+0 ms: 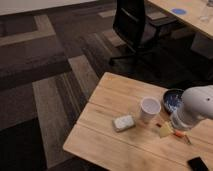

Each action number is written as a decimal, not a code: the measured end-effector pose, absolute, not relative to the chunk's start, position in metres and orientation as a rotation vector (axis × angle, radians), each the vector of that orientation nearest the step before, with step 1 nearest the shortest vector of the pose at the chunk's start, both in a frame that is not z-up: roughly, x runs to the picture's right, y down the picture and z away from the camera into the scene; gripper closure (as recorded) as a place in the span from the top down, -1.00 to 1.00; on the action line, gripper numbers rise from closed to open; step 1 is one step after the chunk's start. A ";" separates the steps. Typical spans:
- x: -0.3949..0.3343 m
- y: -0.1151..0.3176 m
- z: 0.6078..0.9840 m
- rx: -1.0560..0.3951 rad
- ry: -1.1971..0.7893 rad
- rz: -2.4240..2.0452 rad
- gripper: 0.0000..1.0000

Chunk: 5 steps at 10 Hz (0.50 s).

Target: Place the pepper in the ceramic bowl

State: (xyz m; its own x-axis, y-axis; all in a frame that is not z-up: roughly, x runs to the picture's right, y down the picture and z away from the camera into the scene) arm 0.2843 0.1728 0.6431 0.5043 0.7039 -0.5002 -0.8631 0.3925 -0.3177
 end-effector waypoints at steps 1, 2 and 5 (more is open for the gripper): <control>0.282 0.170 0.643 -0.588 0.295 0.968 0.30; 0.283 0.170 0.643 -0.587 0.296 0.970 0.30; 0.282 0.170 0.643 -0.588 0.295 0.969 0.30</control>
